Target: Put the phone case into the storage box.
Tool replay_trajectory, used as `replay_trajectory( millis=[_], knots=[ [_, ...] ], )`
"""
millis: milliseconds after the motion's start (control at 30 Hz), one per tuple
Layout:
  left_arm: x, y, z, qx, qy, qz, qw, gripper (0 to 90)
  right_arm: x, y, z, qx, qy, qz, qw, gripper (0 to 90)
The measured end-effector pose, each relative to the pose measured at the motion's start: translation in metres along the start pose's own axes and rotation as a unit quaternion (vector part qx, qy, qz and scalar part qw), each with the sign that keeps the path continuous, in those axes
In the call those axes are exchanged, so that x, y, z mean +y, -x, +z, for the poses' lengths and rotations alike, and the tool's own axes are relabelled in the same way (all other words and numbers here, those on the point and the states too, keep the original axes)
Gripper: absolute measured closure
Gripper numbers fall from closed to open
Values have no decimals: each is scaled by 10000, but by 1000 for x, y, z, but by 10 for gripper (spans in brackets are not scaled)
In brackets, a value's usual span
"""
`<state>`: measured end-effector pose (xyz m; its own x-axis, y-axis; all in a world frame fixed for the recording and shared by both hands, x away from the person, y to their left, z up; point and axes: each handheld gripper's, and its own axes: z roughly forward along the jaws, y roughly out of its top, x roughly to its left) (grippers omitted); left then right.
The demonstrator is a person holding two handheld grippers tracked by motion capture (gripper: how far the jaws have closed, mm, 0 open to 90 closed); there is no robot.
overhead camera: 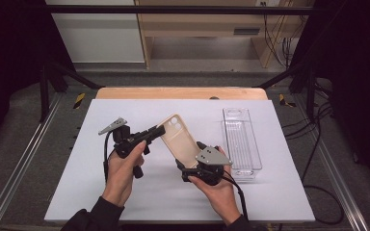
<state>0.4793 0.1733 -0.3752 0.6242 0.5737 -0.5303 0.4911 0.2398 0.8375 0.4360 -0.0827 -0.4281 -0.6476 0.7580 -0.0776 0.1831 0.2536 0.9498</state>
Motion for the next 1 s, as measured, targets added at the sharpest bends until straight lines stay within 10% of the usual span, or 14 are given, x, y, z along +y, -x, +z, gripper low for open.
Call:
replay_trajectory(
  millis=[1000],
  knots=[
    [-9, 33, 5, 349, -104, 867, 9956, 797, 22, 5, 7, 129, -193, 188, 9996, 34]
  ],
)
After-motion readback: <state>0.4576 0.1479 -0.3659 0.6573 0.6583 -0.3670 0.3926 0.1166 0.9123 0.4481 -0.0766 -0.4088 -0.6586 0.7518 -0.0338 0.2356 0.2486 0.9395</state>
